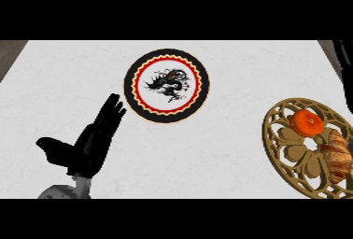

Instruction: Pick the squash from the placemat and place it in the plate

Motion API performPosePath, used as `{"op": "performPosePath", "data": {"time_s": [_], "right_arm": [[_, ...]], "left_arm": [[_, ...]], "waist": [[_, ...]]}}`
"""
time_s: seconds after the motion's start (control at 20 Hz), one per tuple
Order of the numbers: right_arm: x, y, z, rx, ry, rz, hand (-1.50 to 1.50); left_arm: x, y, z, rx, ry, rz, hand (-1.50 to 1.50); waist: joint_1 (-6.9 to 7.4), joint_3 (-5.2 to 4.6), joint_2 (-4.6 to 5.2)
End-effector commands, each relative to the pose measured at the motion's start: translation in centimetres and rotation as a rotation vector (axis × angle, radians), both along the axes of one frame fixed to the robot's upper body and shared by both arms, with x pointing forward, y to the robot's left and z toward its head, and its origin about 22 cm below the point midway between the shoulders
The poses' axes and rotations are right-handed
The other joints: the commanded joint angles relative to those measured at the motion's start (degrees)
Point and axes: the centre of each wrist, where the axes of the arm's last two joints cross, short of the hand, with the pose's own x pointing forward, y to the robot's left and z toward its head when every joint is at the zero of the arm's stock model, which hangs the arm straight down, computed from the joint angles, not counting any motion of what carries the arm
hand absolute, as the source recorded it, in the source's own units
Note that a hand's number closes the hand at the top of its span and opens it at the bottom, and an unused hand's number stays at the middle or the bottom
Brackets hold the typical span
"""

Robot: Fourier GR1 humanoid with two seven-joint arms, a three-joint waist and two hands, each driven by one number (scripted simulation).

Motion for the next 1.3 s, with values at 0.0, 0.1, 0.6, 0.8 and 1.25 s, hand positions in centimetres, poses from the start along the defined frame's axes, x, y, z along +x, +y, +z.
{"op": "performPosePath", "data": {"time_s": [0.0,0.1,0.6,0.8,1.25], "right_arm": [[0.2,-1.0,-0.4,0.129,0.021,-0.113,-1.5],[-0.4,-3.4,-2.6,0.368,0.072,-0.292,-1.5],[-3.2,-5.5,-9.8,0.558,0.023,-1.292,-1.5],[-5.5,0.6,-9.5,0.596,-0.065,-1.327,-1.5],[-11.9,-0.6,-11.7,0.238,0.422,-1.158,-1.5]], "left_arm": [[-0.4,1.9,-0.6,0.089,-0.008,0.032,0.0],[-0.2,5.9,0.0,0.294,-0.048,0.122,0.0],[-2.7,13.5,-2.4,0.617,-0.047,0.243,0.0],[-2.5,12.2,-1.6,0.619,-0.069,0.235,0.0],[-3.3,14.3,-3.0,0.637,-0.06,0.231,0.0]], "waist": [[0.4,0.87,-0.08],[-0.4,1.12,-0.37],[-0.17,0.65,-0.2],[-0.23,0.81,-0.39],[-0.13,0.48,-0.13]]}}
